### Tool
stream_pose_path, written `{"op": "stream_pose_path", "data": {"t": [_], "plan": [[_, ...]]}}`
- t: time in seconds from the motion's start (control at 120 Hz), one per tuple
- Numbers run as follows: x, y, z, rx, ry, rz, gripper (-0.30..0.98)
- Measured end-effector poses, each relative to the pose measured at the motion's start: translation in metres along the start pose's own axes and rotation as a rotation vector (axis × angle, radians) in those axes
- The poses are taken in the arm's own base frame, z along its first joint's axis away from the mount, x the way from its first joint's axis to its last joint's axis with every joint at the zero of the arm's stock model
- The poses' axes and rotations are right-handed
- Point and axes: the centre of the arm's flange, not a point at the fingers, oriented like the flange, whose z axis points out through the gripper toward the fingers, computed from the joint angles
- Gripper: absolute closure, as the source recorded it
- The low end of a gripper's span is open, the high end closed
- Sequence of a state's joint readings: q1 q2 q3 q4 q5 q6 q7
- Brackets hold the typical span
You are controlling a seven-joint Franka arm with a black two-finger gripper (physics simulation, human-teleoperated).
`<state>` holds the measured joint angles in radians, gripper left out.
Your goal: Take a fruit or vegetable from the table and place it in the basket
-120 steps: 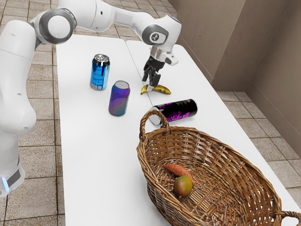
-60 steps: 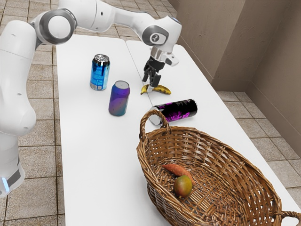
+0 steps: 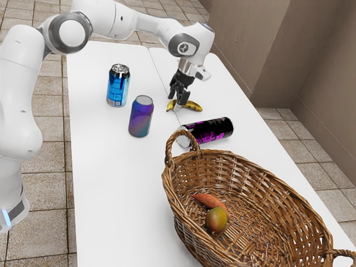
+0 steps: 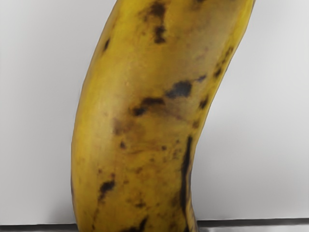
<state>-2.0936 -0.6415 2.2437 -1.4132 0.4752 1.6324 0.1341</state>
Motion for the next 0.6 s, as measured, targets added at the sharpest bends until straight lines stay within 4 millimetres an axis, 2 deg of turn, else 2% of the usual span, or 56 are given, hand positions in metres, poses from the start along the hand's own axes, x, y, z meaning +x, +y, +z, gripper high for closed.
{"op": "stream_pose_path", "data": {"t": [0.2,0.442,0.508,0.6], "plan": [[0.0010,0.0005,0.0016,0.002,-0.002,-0.001,0.03],[0.0016,0.0002,0.0002,0.005,0.007,-0.003,0.43],[0.0017,0.0001,0.0000,0.005,0.009,-0.004,0.50],[0.0017,-0.0004,-0.0005,0.007,0.011,-0.005,0.52]]}}
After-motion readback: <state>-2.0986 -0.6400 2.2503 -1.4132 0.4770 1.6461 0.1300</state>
